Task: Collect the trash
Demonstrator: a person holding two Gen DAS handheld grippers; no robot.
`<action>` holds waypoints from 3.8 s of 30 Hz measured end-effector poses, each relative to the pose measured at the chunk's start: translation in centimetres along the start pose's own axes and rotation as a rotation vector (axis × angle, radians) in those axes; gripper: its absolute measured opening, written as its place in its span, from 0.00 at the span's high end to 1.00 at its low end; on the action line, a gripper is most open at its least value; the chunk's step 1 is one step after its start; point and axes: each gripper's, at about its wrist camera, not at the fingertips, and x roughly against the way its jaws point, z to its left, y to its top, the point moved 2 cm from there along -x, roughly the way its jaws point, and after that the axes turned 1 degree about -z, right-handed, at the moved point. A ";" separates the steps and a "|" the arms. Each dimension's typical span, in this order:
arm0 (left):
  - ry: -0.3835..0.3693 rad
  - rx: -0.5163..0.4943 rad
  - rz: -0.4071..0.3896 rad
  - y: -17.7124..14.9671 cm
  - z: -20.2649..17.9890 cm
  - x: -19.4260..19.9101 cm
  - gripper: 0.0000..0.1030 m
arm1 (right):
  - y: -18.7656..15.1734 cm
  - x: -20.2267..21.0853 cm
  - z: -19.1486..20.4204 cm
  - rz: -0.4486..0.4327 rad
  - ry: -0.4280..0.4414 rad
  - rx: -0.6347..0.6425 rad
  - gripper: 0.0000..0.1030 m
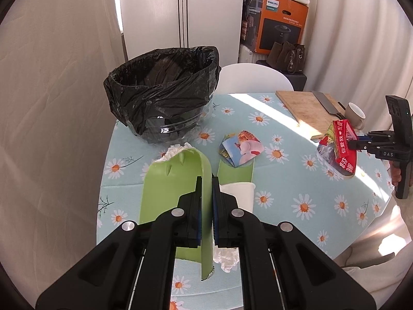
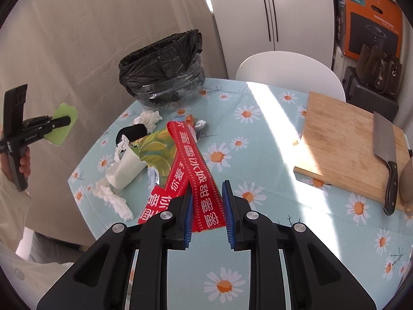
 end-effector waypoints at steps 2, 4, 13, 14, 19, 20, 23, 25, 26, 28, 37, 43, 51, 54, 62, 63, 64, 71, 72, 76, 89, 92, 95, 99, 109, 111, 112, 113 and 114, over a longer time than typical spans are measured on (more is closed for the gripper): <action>-0.004 -0.008 -0.009 1.0 0.4 -0.2 0.94 | 1.5 0.3 0.2 -0.018 -0.009 0.021 0.81; -0.011 -0.015 -0.017 2.1 1.0 -0.6 0.94 | 3.1 0.5 0.7 -0.039 -0.033 0.042 0.81; -0.076 -0.044 -0.085 8.2 5.8 -2.6 0.94 | 11.4 0.5 3.8 -0.169 -0.119 0.022 0.81; -0.077 -0.054 -0.092 8.9 6.3 -2.8 0.94 | 12.3 0.2 4.3 -0.174 -0.117 0.020 0.81; -0.160 -0.040 -0.125 11.7 8.8 -4.2 0.94 | 16.8 -1.7 7.1 -0.195 -0.107 0.032 0.81; -0.175 -0.039 -0.127 12.2 9.2 -4.6 0.94 | 17.6 -2.0 7.8 -0.202 -0.118 0.042 0.81; -0.218 -0.050 -0.141 13.7 10.1 -5.4 0.94 | 19.9 -3.4 9.3 -0.210 -0.126 0.054 0.81; -0.249 -0.066 -0.154 14.7 10.6 -5.9 0.94 | 21.4 -4.4 10.2 -0.217 -0.145 0.067 0.81; -0.261 -0.077 -0.161 15.2 10.8 -6.2 0.94 | 22.1 -5.0 10.6 -0.221 -0.160 0.074 0.81; -0.284 -0.095 -0.165 16.2 11.4 -7.0 0.94 | 23.6 -6.2 11.3 -0.214 -0.161 0.073 0.81; -0.403 -0.131 -0.180 18.6 13.4 -10.5 0.94 | 27.7 -11.7 13.6 -0.174 -0.216 0.096 0.81; -0.364 -0.176 -0.228 18.5 13.5 -12.1 0.16 | 28.7 -14.0 13.8 -0.180 -0.307 0.084 0.30; -0.300 -0.125 -0.236 16.9 14.7 -11.5 0.06 | 28.3 -13.8 13.0 -0.180 -0.346 0.090 0.19; -0.277 -0.104 -0.229 16.3 14.7 -11.0 0.06 | 28.0 -13.1 12.8 -0.187 -0.360 0.092 0.17; -0.197 -0.076 -0.195 13.7 13.6 -9.1 0.06 | 26.4 -10.8 12.8 -0.196 -0.337 0.089 0.15; -0.190 -0.068 -0.192 13.4 13.4 -8.8 0.06 | 26.1 -10.5 12.9 -0.194 -0.328 0.091 0.15; -0.183 -0.061 -0.189 13.1 13.3 -8.5 0.06 | 25.8 -10.3 12.9 -0.194 -0.320 0.094 0.15; -0.158 0.000 -0.172 10.6 12.5 -6.7 0.06 | 23.9 -8.9 13.0 -0.183 -0.283 0.117 0.14; -0.153 0.011 -0.168 10.3 12.3 -6.5 0.06 | 23.6 -8.6 13.0 -0.183 -0.279 0.121 0.14; -0.121 0.046 -0.146 9.2 11.6 -6.2 0.06 | 22.3 -8.0 12.6 -0.173 -0.260 0.127 0.14; -0.032 0.193 -0.100 5.4 8.8 -5.0 0.06 | 17.8 -7.3 10.0 -0.116 -0.200 0.145 0.14; -0.010 0.231 -0.087 4.2 8.1 -4.8 0.06 | 16.7 -7.2 9.5 -0.106 -0.173 0.151 0.14; 0.015 0.269 -0.077 3.3 7.4 -4.5 0.06 | 15.7 -7.0 9.1 -0.100 -0.154 0.162 0.14; 0.036 0.303 -0.056 2.2 6.3 -4.3 0.06 | 14.5 -6.7 8.3 -0.085 -0.131 0.167 0.14; 0.043 0.358 0.024 -0.2 4.5 -6.7 0.06 | 11.6 -8.3 6.0 -0.014 -0.130 0.164 0.14; 0.032 0.361 0.041 -0.5 4.2 -7.8 0.06 | 11.1 -9.0 5.3 -0.001 -0.131 0.152 0.14; 0.025 0.360 0.050 -0.5 4.0 -8.4 0.06 | 11.0 -9.4 5.0 0.007 -0.131 0.145 0.14; 0.019 0.359 0.060 -0.6 3.9 -9.0 0.06 | 10.8 -9.9 4.6 0.017 -0.131 0.138 0.14; 0.015 0.355 0.073 -0.7 3.6 -9.8 0.06 | 10.7 -10.4 4.2 0.026 -0.131 0.132 0.14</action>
